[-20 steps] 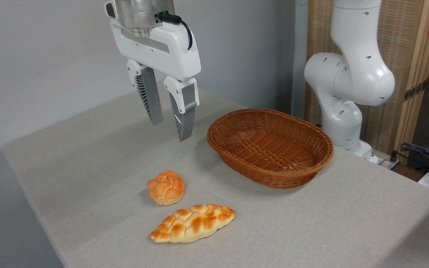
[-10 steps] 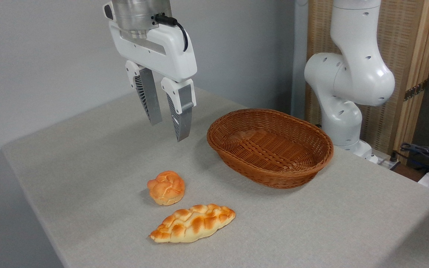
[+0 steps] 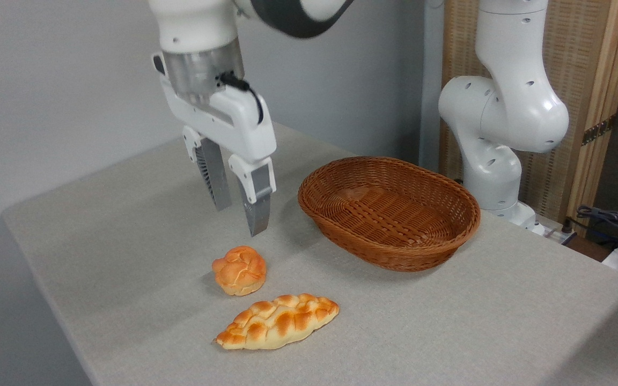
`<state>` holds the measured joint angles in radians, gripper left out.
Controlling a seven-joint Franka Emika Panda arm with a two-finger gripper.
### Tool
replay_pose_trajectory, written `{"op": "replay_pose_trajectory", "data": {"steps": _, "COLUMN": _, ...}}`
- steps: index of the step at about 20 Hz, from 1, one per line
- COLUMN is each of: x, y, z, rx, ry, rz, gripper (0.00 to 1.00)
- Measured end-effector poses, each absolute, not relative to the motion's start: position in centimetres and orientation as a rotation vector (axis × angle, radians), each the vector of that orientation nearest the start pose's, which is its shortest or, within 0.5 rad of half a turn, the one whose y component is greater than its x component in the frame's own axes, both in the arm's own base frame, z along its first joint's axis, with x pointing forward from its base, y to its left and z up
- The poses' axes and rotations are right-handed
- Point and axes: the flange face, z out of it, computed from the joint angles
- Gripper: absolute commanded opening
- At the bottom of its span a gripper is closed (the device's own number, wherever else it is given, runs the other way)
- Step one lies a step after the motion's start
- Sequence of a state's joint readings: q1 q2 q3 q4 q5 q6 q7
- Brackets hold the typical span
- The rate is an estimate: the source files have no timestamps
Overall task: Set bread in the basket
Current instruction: 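Lower the gripper down around the round bun, then close the gripper on the round bun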
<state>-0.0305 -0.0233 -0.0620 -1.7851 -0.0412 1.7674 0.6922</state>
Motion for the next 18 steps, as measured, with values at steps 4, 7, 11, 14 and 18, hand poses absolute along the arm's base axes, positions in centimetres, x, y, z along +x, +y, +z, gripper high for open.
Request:
{"op": "replay_pose_trajectory", "data": {"steps": 4, "x": 55.3, "y": -7.3, "z": 52.5, "rx": -2.924, "ry": 1.246, "rz": -0.019, "gripper": 1.00}}
{"op": "replay_pose_trajectory", "data": {"steps": 7, "x": 55.2, "y": -8.7, "z": 49.8, "rx": -2.910, "ry": 1.281, "rz": -0.010, "gripper": 1.00}}
{"op": "replay_pose_trajectory", "data": {"steps": 11, "x": 54.8, "y": -9.6, "z": 47.1, "rx": -2.904, "ry": 1.306, "rz": 0.011, "gripper": 1.00}}
{"op": "replay_pose_trajectory", "data": {"steps": 14, "x": 54.5, "y": -10.1, "z": 45.6, "rx": -2.896, "ry": 1.318, "rz": 0.006, "gripper": 1.00}}
{"op": "replay_pose_trajectory", "data": {"steps": 18, "x": 54.2, "y": -10.3, "z": 43.9, "rx": -2.896, "ry": 1.323, "rz": 0.016, "gripper": 1.00}}
